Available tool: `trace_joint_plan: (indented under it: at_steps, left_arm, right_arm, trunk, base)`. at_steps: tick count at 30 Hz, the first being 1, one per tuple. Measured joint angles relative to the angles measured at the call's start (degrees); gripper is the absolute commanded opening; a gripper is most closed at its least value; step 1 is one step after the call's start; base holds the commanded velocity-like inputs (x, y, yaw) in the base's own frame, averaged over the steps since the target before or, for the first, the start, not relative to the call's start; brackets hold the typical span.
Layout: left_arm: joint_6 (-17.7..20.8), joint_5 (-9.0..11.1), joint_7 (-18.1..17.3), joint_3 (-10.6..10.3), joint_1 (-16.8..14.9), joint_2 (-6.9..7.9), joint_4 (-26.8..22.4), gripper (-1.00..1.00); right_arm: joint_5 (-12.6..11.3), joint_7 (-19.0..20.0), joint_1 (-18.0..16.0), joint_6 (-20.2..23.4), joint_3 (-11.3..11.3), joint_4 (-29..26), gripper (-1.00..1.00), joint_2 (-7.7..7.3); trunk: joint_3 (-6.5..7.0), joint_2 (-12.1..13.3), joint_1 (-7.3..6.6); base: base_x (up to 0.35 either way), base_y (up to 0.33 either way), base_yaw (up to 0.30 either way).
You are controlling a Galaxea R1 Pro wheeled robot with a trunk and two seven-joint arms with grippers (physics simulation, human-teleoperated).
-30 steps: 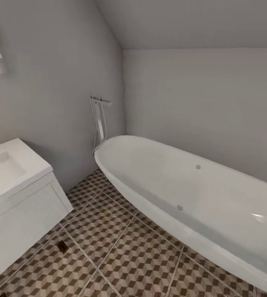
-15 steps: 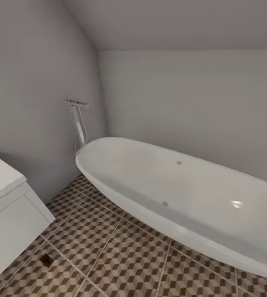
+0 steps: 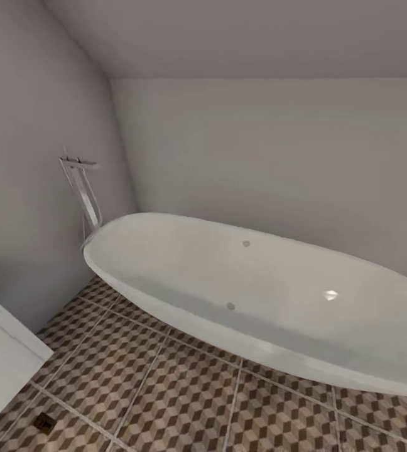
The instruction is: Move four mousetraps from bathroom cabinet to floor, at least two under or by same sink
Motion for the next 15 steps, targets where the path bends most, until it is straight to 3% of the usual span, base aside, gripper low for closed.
trace_joint_plan:
  at_steps: [15]
  left_arm:
    - [0.0,0.0,0.0,0.0,0.0,0.00,0.0,1.00]
  right_arm:
    - [0.0,0.0,0.0,0.0,0.0,0.0,1.00,0.00]
  trunk:
    - [0.34,0.0,0.00]
  base:
    - [0.000,0.000,-0.285]
